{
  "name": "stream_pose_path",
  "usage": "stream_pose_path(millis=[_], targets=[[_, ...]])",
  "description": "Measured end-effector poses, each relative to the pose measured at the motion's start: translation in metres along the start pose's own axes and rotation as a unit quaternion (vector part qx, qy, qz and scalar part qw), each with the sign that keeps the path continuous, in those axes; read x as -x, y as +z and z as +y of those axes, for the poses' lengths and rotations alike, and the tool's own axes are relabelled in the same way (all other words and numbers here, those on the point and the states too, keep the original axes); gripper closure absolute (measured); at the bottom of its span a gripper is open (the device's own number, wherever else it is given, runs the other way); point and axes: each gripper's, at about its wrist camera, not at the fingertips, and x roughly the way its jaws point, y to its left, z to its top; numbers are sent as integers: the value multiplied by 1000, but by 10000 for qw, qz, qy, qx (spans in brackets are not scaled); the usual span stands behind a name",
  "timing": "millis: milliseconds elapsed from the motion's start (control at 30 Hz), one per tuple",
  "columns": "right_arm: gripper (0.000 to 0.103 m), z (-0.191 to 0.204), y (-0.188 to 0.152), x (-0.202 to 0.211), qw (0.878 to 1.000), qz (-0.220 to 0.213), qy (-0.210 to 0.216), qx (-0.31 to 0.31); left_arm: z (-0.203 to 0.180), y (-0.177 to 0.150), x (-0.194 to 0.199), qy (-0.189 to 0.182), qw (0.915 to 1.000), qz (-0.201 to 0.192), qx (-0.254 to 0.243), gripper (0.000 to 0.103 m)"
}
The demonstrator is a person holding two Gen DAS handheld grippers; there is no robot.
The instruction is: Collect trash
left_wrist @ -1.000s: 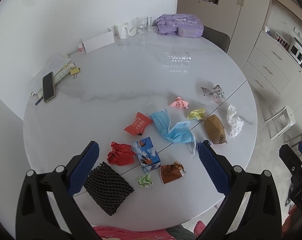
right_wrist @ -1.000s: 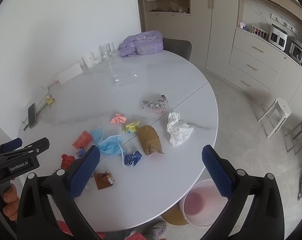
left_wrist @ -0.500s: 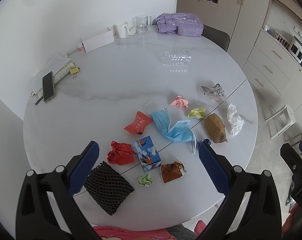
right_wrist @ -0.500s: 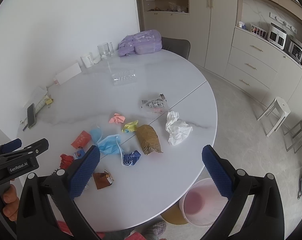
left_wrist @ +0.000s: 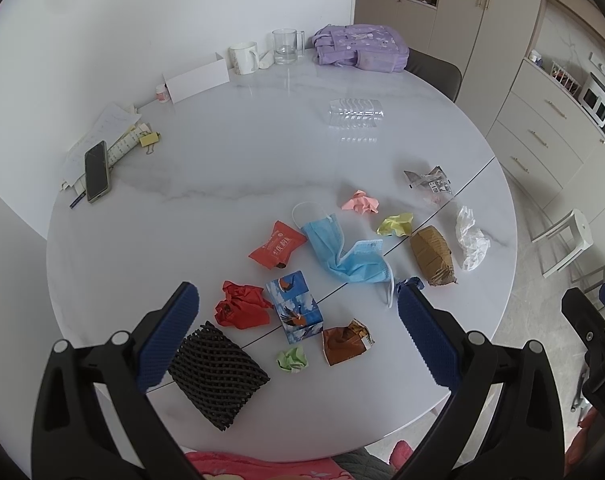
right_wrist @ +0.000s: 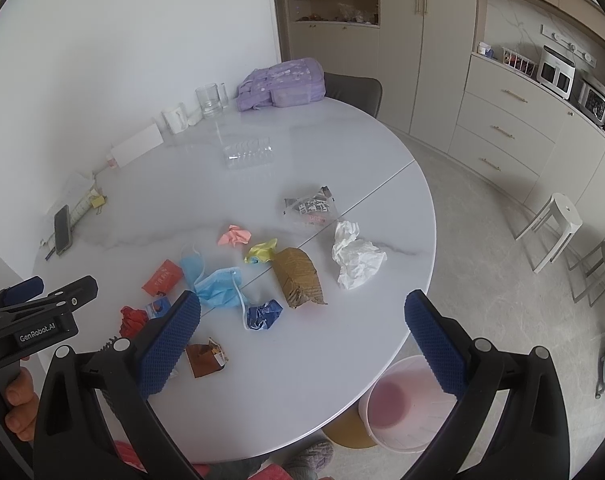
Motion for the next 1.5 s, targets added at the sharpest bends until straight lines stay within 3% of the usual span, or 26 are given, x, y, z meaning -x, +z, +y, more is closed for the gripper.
stream_pose_path(millis=[467,700,800,933,1167,1367,1500], targets=[[2,3,2,-2,10000,39,14,12,2,-1,-1,4,10000,9,14,8],[2,7,-2,-6,9978,-227,615,-47,15,-9,-8,69,9998,55,202,8],[2,9,-7,-13,9952,-330,920,-54,36,-26,-18,183,9987,162,444,8],[2,16,-13,-35,9912,-8,1318,103,68,-57,-31,471,9952,244,826,8],[2,39,-34,-75,9894,461,1138,770,109,-113,-66,936,9878,497,1143,8],[2,49,-49,-110,9837,877,1273,915,127,-140,-99,871,9820,637,1553,8],[2,58,-52,-117,9818,840,1290,1115,134,-149,-127,801,9742,851,1930,8]])
